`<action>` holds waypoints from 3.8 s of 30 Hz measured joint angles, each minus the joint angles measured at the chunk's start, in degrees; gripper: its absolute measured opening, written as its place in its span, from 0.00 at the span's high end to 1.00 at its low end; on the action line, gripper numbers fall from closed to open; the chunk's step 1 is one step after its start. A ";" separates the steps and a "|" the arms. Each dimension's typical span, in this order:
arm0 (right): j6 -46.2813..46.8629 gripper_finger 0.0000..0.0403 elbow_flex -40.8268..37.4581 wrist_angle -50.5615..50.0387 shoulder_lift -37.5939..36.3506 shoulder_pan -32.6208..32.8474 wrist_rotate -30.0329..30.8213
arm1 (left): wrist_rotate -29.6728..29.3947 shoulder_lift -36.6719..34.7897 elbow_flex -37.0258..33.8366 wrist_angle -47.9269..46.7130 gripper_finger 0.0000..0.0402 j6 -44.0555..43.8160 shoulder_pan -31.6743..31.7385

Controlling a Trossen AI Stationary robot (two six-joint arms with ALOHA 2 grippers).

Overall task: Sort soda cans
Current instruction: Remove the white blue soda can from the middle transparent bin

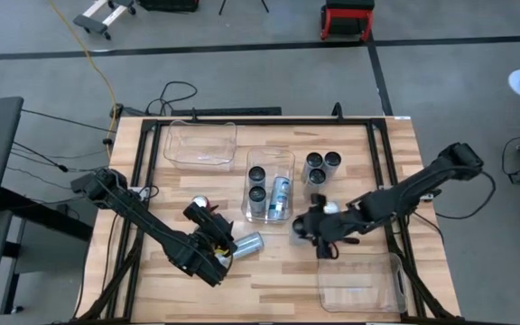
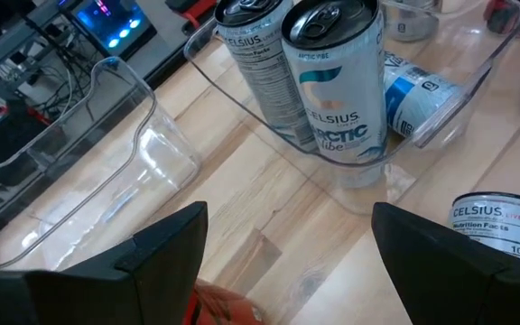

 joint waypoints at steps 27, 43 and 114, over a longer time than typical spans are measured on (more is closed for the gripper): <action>0.36 0.04 1.54 -10.92 -4.89 -2.97 1.90 | -0.75 0.00 0.00 -0.23 0.24 5.18 0.46; -12.56 0.01 12.63 -2.05 -4.67 -12.27 1.27 | -2.52 0.00 0.00 -4.85 0.24 4.90 0.46; -4.22 0.07 35.05 -3.59 30.37 -33.85 -18.65 | 41.81 -49.79 -53.99 65.08 0.30 79.99 40.68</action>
